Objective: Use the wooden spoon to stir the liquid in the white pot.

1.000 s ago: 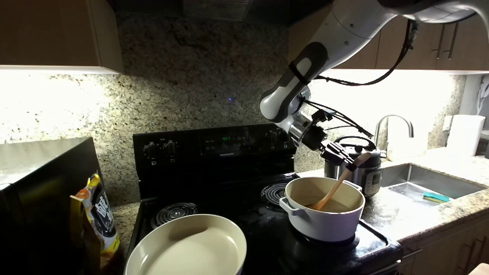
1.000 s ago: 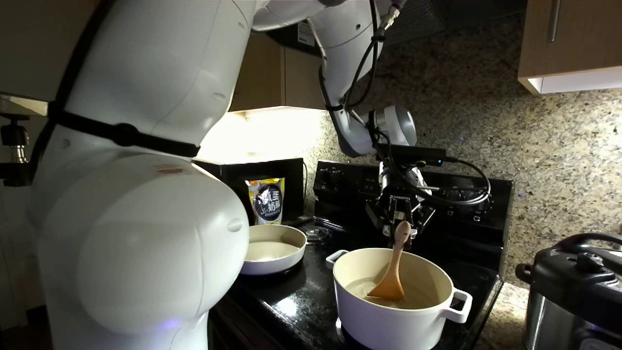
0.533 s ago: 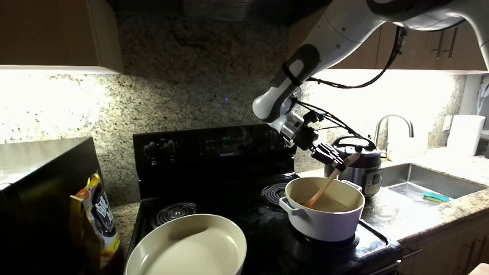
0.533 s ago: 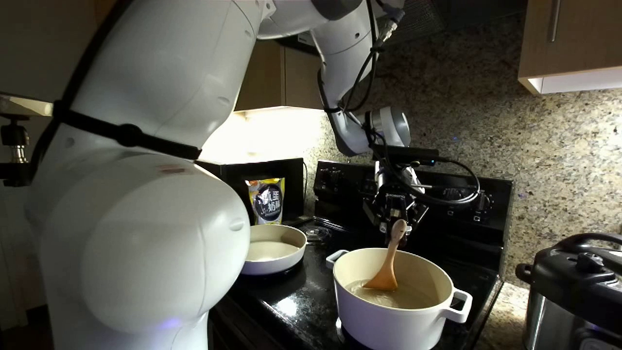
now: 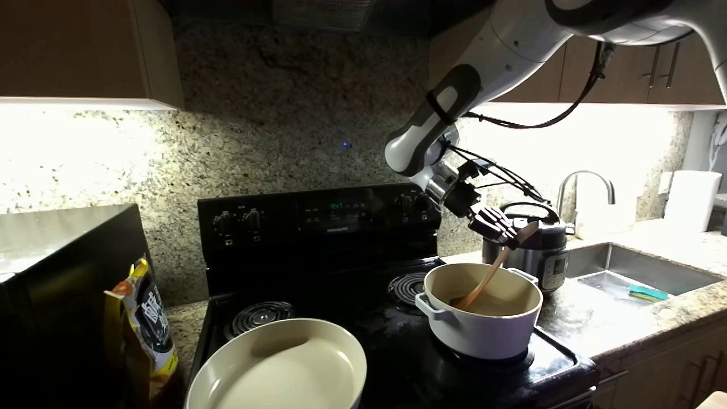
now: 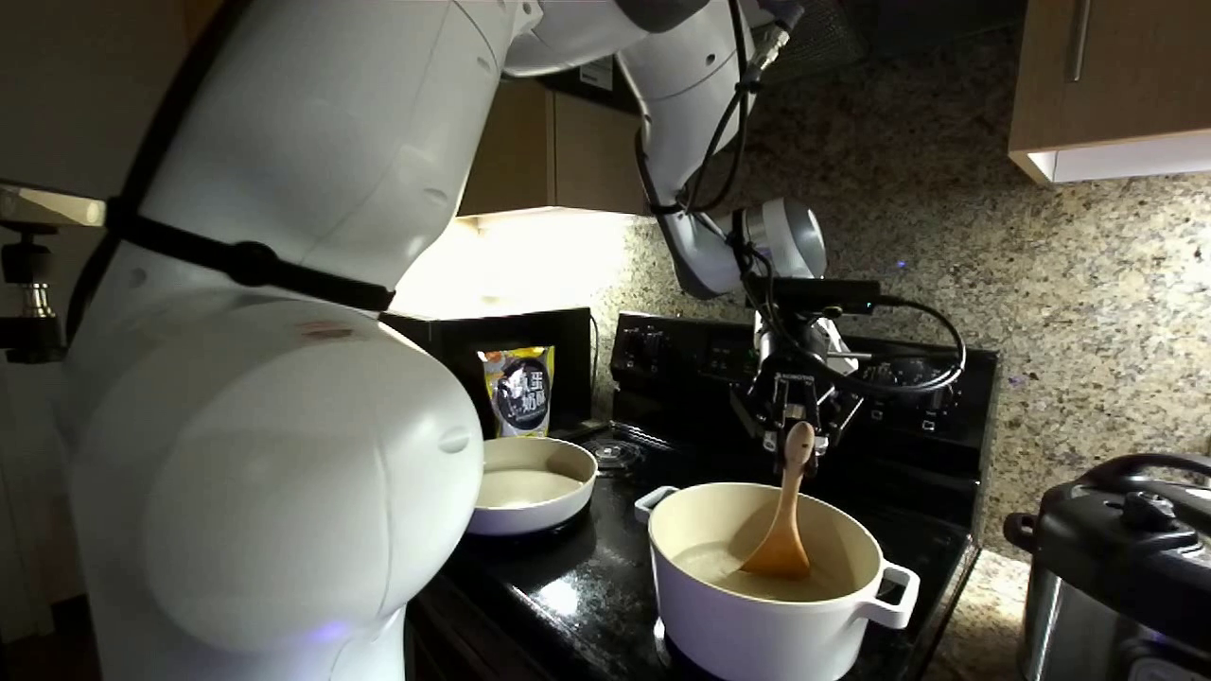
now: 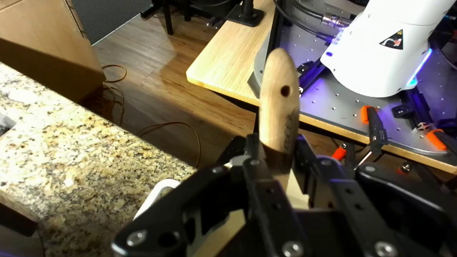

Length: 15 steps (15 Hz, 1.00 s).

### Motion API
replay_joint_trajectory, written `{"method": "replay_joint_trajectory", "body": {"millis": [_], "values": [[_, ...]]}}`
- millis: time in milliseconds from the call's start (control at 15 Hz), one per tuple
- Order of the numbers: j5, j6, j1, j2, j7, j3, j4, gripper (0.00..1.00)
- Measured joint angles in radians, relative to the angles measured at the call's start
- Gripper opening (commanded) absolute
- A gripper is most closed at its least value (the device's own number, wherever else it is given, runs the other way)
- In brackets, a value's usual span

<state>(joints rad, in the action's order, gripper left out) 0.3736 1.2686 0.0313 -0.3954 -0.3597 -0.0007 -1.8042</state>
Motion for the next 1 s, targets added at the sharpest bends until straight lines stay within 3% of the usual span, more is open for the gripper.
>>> {"method": "replay_joint_trajectory", "body": {"millis": [600, 1000], "values": [[0.016, -0.004, 0.017, -0.016, -0.003, -0.003, -0.054, 0.09], [0.050, -0.011, -0.019, -0.023, -0.006, 0.045, -0.055, 0.09]]}}
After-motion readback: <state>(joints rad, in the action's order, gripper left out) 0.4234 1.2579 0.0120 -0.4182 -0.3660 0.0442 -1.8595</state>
